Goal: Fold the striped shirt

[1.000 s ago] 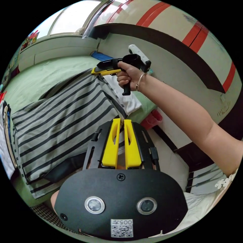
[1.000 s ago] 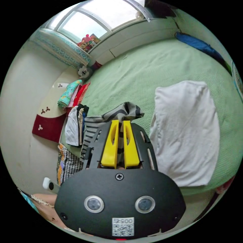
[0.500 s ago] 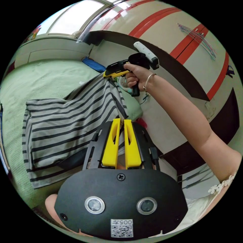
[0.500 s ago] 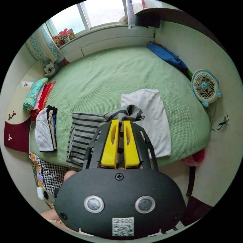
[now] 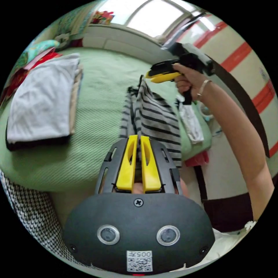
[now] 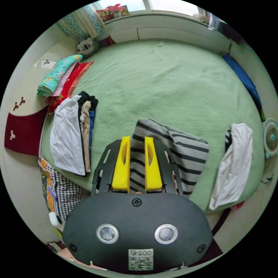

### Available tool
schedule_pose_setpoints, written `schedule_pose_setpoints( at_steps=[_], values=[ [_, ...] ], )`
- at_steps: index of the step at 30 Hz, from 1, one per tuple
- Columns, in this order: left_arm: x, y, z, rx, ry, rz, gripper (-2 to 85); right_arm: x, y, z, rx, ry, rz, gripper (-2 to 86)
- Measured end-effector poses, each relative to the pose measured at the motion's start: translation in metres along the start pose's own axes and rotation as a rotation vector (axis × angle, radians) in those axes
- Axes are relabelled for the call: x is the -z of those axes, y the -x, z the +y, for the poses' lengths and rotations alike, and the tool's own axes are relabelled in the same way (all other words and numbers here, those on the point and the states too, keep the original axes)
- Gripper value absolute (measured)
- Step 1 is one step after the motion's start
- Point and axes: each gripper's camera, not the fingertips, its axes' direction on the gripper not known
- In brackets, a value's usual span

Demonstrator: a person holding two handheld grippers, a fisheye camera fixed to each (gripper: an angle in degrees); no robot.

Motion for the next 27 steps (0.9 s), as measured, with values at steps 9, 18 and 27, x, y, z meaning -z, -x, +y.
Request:
schedule_pose_setpoints(
  at_steps=[9, 18, 27],
  values=[
    [-0.017, -0.007, -0.009, -0.047, 0.014, 0.072, 6.7, 0.012, -0.013, 0.055, 0.227, -0.045, -0.053, 8.8],
    [-0.050, -0.042, -0.032, -0.135, 0.140, -0.031, 11.4, 0.002, -0.108, 0.102, 0.067, -0.108, 0.002, 14.8],
    [-0.085, -0.048, -0.037, -0.116, 0.233, -0.060, 13.4, -0.036, -0.147, 0.083, -0.022, -0.061, -0.080, 17.9]
  ],
)
